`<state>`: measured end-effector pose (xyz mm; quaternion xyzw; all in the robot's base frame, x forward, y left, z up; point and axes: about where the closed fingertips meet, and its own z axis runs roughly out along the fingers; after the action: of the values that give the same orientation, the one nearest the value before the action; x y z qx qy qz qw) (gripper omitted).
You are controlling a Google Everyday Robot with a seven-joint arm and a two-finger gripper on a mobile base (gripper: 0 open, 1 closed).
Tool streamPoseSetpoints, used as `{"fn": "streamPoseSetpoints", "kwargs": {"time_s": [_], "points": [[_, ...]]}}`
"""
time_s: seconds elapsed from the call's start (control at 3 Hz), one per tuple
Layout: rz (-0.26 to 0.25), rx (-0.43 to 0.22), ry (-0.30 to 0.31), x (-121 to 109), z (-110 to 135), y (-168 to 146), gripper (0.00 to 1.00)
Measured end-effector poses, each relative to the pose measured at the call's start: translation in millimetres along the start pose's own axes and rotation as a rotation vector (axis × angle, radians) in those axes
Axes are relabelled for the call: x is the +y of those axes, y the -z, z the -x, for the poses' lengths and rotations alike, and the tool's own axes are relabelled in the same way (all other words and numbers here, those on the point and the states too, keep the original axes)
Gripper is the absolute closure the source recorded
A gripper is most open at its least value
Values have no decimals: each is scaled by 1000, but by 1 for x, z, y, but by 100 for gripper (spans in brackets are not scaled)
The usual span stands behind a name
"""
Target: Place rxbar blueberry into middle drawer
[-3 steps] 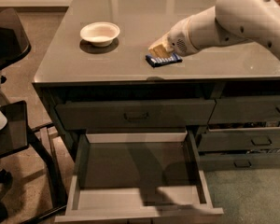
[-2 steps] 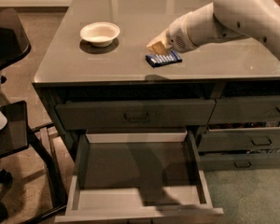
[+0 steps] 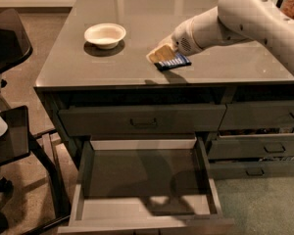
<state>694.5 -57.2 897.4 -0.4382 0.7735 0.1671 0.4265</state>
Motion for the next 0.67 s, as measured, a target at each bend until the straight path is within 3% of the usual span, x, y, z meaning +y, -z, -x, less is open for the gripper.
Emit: {"fn": "streamPoseSetpoints", "kwargs": {"time_s": [0.33, 0.67], "points": [[-20, 17, -34, -3, -3, -3, 0], [-47, 39, -71, -7, -7, -5, 0]]}}
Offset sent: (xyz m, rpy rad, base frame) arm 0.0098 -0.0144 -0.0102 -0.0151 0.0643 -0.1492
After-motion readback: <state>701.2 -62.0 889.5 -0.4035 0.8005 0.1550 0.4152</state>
